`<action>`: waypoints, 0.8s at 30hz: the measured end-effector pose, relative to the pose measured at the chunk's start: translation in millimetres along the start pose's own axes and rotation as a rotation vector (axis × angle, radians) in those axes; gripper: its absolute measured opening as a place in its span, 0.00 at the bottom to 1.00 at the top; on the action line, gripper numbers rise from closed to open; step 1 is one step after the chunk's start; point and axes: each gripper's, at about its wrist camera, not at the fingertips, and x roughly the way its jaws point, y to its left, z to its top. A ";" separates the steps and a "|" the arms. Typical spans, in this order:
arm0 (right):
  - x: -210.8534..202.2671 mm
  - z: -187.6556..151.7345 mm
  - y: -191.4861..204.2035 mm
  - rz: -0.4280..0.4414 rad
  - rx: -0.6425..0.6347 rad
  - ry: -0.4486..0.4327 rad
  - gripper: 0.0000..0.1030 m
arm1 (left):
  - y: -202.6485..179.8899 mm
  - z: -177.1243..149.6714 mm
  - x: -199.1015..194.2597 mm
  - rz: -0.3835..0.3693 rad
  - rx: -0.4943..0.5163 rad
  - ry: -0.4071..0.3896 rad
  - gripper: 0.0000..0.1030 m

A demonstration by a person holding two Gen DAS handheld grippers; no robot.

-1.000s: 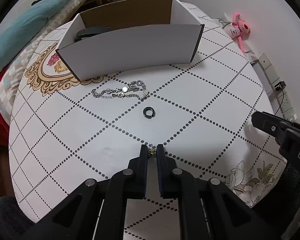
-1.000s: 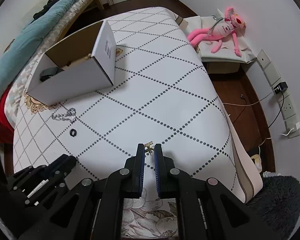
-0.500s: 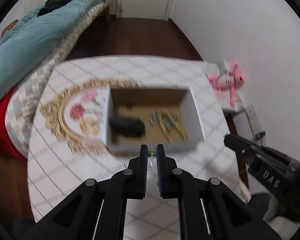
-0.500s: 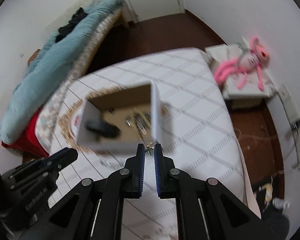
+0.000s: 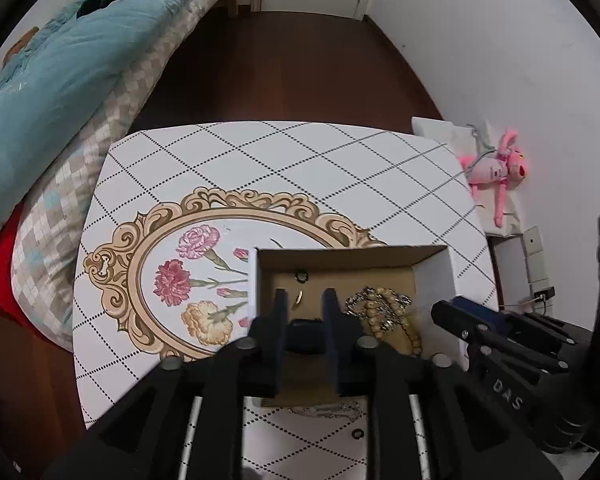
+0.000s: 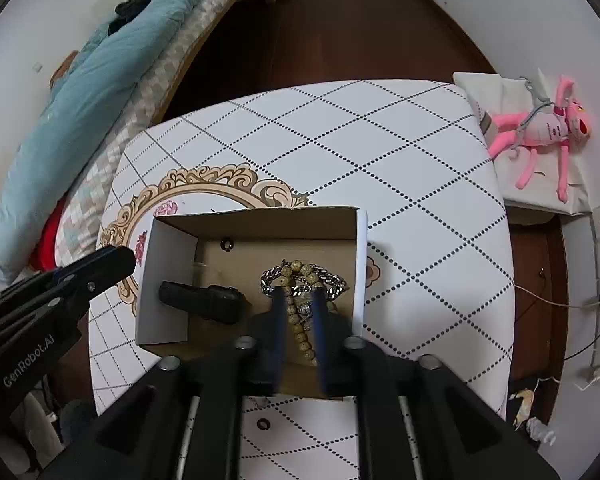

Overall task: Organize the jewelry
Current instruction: 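Carry both gold earrings into the white box and open both tools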

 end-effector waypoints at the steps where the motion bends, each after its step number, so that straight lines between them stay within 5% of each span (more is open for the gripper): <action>1: -0.7 1.1 -0.4 0.001 -0.003 -0.001 0.56 | 0.4 1.3 0.0 0.012 0.002 -0.004 0.44; 2: -2.2 1.6 -1.5 -0.004 -0.004 -0.004 0.60 | 2.2 2.4 0.1 0.023 0.001 -0.012 0.63; 6: -10.1 1.7 0.1 -0.112 -0.029 -0.038 0.64 | 9.7 4.0 -1.4 0.078 -0.012 -0.036 0.73; 7: -10.8 1.8 0.6 -0.151 -0.029 -0.041 0.82 | 11.7 3.0 -1.3 0.097 -0.012 -0.041 0.81; 9: -11.5 0.1 1.5 -0.218 -0.036 -0.049 1.00 | 14.7 1.1 -2.1 0.123 -0.009 -0.058 0.98; 13: -13.9 -6.4 1.0 -0.274 -0.034 -0.058 1.00 | 16.5 -6.0 -6.9 0.166 0.006 -0.096 1.00; 24: -59.7 -30.2 12.8 -0.253 -0.017 -0.150 1.00 | 19.9 -20.6 -36.5 0.173 -0.001 -0.146 1.00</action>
